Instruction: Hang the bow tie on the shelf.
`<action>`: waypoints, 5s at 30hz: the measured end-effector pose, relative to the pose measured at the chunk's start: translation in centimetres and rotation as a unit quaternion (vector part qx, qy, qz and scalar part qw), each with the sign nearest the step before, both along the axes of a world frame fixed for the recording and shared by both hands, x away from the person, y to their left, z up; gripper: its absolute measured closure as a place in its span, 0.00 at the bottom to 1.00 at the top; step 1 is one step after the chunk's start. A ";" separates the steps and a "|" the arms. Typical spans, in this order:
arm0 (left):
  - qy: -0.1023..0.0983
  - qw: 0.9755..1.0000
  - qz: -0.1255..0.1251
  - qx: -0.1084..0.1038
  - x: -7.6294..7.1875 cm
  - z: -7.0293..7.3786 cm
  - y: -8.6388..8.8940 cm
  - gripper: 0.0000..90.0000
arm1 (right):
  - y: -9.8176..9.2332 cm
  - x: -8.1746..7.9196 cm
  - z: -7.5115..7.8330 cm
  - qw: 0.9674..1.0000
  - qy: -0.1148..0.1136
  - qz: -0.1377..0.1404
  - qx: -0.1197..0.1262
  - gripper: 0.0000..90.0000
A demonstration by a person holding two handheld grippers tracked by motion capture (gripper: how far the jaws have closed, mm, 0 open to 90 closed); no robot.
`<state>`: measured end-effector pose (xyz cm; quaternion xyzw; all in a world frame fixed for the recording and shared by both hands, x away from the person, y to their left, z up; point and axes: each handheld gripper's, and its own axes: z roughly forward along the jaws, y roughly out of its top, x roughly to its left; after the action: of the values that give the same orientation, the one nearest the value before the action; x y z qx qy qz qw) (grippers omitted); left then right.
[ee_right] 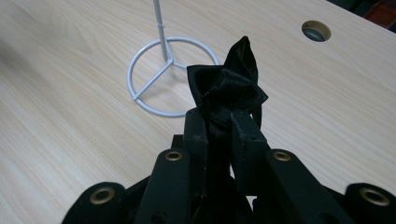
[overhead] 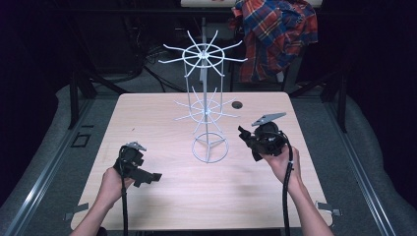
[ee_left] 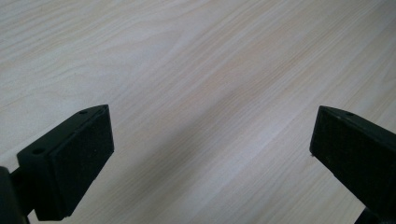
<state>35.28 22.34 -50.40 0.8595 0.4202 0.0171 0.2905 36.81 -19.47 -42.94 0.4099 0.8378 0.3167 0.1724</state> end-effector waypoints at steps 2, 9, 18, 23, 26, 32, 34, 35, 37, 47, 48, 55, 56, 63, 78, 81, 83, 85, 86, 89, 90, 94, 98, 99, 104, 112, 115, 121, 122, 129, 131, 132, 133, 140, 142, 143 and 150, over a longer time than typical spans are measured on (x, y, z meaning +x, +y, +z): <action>0.000 1.000 0.000 0.000 0.0 0.0 0.0 0.00 | 0.0 0.0 0.1 1.000 -0.002 0.000 0.000 0.87; 0.001 1.000 -0.001 0.001 0.0 0.0 0.0 0.00 | 0.1 0.3 0.5 1.000 -0.008 -0.004 0.002 0.87; 0.001 1.000 -0.001 0.003 0.0 0.0 0.0 0.00 | -0.1 0.3 2.0 0.999 -0.028 -0.010 0.018 0.87; 0.001 1.000 -0.001 0.003 0.0 0.0 0.0 0.00 | -0.1 0.4 2.7 0.999 -0.037 -0.012 0.024 0.87; 0.004 1.000 0.002 0.001 0.0 0.0 0.0 0.00 | -0.1 0.4 3.1 0.999 -0.040 -0.012 0.027 0.87; 0.002 1.000 0.003 0.002 0.0 0.0 0.0 0.00 | -0.1 0.3 3.7 0.998 -0.052 -0.011 0.033 0.87; 0.002 1.000 0.002 0.003 0.0 0.0 0.0 0.00 | 0.0 0.2 4.0 0.998 -0.056 -0.010 0.035 0.87; 0.002 1.000 0.002 0.003 0.0 0.0 0.0 0.00 | 0.0 0.1 4.2 0.998 -0.058 -0.009 0.033 0.87; 0.002 1.000 0.002 0.003 0.0 0.0 0.0 0.00 | 0.0 0.0 4.4 0.997 -0.062 -0.008 0.038 0.87; 0.003 1.000 0.003 0.003 -0.1 0.0 0.0 0.00 | 1.4 -0.4 4.9 0.997 -0.068 0.013 0.034 0.87; 0.003 1.000 0.004 0.003 -0.1 0.0 0.0 0.00 | 1.6 -0.4 4.8 0.997 -0.068 0.014 0.034 0.87; 0.008 1.000 0.001 0.005 -0.1 -0.1 -0.1 0.00 | 1.9 -0.1 4.1 0.997 -0.059 0.020 0.036 0.87; 0.008 1.000 0.002 0.006 -0.1 -0.1 0.0 0.00 | 2.0 0.0 4.0 0.997 -0.060 0.020 0.037 0.87; 0.009 1.000 -0.002 0.010 0.0 -0.2 -0.1 0.00 | 2.5 0.2 3.3 0.998 -0.054 0.031 0.031 0.87; 0.013 1.000 -0.004 0.013 -0.1 -0.3 -0.2 0.00 | 3.3 0.6 2.2 0.999 -0.036 0.036 0.016 0.87; 0.012 1.000 -0.003 0.013 -0.1 -0.2 -0.2 0.00 | 3.6 0.8 2.0 0.998 -0.033 0.043 0.013 0.87; 0.012 1.000 -0.003 0.014 -0.1 -0.2 -0.2 0.00 | 3.8 0.8 2.0 0.998 -0.032 0.047 0.008 0.87; 0.012 1.000 -0.003 0.014 -0.1 -0.2 -0.2 0.00 | 4.1 0.9 2.0 0.998 -0.035 0.052 0.010 0.87; 0.012 1.000 -0.003 0.013 -0.1 -0.3 -0.2 0.00 | 4.2 0.8 2.0 0.998 -0.038 0.054 0.007 0.87; 0.012 1.000 -0.004 0.014 -0.1 -0.2 -0.2 0.00 | 4.6 0.8 2.1 0.997 -0.047 0.058 0.005 0.87; 0.011 1.000 -0.005 0.014 -0.1 -0.2 -0.2 0.00 | 4.7 0.7 2.2 0.997 -0.050 0.061 0.006 0.87; 0.011 1.000 -0.005 0.014 -0.1 -0.2 -0.2 0.00 | 5.0 0.6 2.5 0.996 -0.058 0.067 0.008 0.87; 0.010 1.000 -0.005 0.014 -0.1 -0.2 -0.2 0.00 | 5.2 0.6 2.5 0.995 -0.061 0.073 0.006 0.87; 0.010 1.000 -0.005 0.014 -0.1 -0.2 -0.2 0.00 | 5.3 0.5 2.5 0.995 -0.064 0.073 0.006 0.87; 0.010 1.000 -0.005 0.015 -0.1 -0.2 -0.2 0.00 | 5.2 0.4 2.5 0.994 -0.072 0.078 0.007 0.86; 0.011 1.000 -0.007 0.013 -0.1 -0.2 -0.2 0.00 | 5.6 0.6 1.7 0.995 -0.056 0.086 -0.002 0.86; 0.011 1.000 -0.006 0.013 -0.1 -0.2 -0.2 0.00 | 5.8 0.7 1.2 0.995 -0.053 0.087 -0.010 0.85; 0.011 1.000 -0.009 0.015 -0.1 -0.3 -0.3 0.00 | 5.8 0.7 0.6 0.994 -0.063 0.084 -0.012 0.85; 0.011 1.000 -0.009 0.015 -0.1 -0.3 -0.3 0.00 | 5.8 0.7 0.6 0.994 -0.063 0.084 -0.012 0.85; 0.013 1.000 -0.010 0.018 -0.1 -0.4 -0.4 0.00 | 5.9 1.0 -0.6 0.994 -0.066 0.086 -0.012 0.83; 0.013 1.000 -0.011 0.018 -0.1 -0.4 -0.4 0.00 | 5.9 1.1 -0.7 0.994 -0.064 0.085 -0.013 0.83; 0.012 1.000 -0.011 0.018 -0.1 -0.4 -0.4 0.00 | 6.0 1.1 -0.9 0.994 -0.061 0.087 -0.018 0.84; 0.012 1.000 -0.011 0.018 -0.1 -0.4 -0.4 0.00 | 6.0 1.1 -1.0 0.994 -0.059 0.086 -0.016 0.84; 0.012 1.000 -0.011 0.019 -0.1 -0.4 -0.4 0.00 | 6.2 1.3 -1.5 0.994 -0.055 0.088 -0.021 0.85; 0.012 1.000 -0.010 0.019 -0.1 -0.4 -0.4 0.00 | 6.2 1.3 -1.6 0.994 -0.054 0.088 -0.023 0.85; 0.012 1.000 -0.010 0.019 -0.1 -0.4 -0.4 0.00 | 6.2 1.4 -1.6 0.994 -0.052 0.089 -0.023 0.85; 0.013 1.000 -0.012 0.019 -0.1 -0.4 -0.5 0.00 | 6.2 1.6 -1.9 0.995 -0.050 0.086 -0.011 0.83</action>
<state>35.15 21.83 -50.85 0.8701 0.4131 0.0102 0.2685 38.46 -13.28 -44.86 0.3179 0.8638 0.3413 0.1904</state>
